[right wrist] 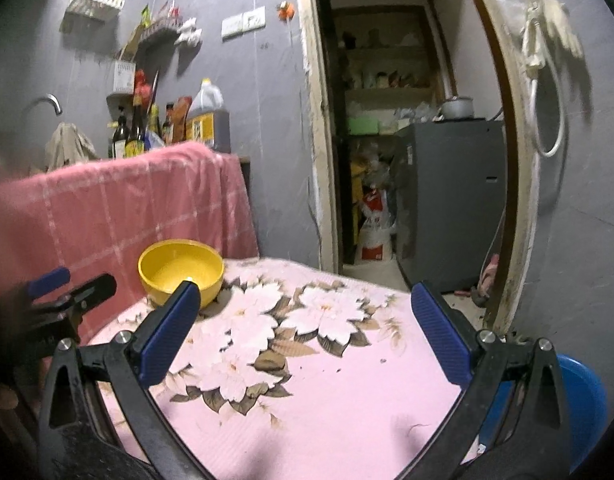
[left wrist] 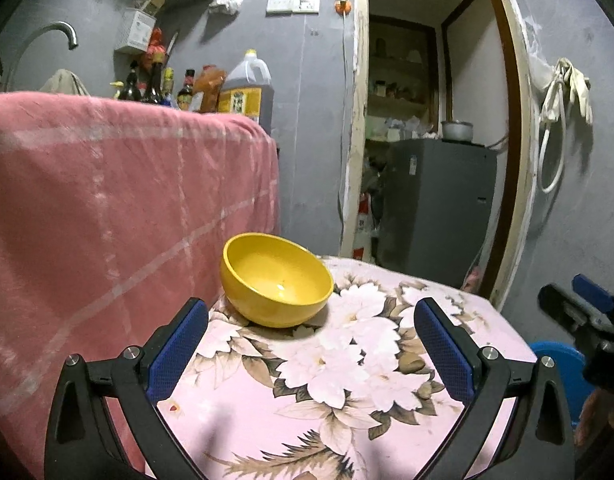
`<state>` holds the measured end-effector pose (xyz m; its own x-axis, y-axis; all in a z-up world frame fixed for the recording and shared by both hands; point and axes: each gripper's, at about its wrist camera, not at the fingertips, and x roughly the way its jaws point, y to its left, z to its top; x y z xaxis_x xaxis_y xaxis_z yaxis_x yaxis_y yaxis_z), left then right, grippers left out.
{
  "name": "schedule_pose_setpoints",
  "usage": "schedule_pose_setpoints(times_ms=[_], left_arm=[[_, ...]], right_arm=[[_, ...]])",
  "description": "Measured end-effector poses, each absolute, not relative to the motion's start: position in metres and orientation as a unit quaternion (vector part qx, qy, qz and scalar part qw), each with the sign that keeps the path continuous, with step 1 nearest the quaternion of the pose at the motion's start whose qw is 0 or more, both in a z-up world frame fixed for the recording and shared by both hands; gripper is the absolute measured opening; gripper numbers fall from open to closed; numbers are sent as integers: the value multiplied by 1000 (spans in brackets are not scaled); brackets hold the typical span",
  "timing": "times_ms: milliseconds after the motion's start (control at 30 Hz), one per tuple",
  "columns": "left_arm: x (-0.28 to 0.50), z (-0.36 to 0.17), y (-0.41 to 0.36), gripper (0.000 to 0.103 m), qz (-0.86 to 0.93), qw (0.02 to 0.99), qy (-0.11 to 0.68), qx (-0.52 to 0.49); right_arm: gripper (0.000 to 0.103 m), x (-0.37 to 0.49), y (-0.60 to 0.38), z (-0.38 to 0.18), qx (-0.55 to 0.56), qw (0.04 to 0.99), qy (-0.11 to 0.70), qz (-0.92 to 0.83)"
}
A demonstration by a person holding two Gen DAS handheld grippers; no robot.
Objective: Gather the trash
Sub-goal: 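Bring both tools back over the table toward the brown lumps, then grasp the brown lump with left gripper while right gripper grasps brown scrap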
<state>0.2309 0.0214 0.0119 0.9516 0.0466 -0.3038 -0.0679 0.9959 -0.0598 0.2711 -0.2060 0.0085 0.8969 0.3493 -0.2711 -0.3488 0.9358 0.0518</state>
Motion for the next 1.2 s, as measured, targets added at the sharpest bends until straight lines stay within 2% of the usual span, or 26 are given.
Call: schedule_pose_setpoints(times_ms=[267,600,767,833,1033,1200], left_arm=[[264,-6,32,101,34,975,219,-25],[292,-25,29,100,34,959,282,-16],[305,-34,30,84,16,946,322,-22],[312,-39,29,79,4,939,343,-27],[322,-48,20,68,-17,925,380,-20],[330,-58,13,64,-33,913,407,-17]], right_arm=[[103,306,-189,-27,-29,941,262,211],[79,328,-160,-59,-62,896,353,263],[64,339,-145,-71,-76,872,391,284],[52,343,-140,-77,-81,863,407,288],[28,351,-142,-85,-68,851,430,293],[27,356,-152,-84,-44,849,436,295]])
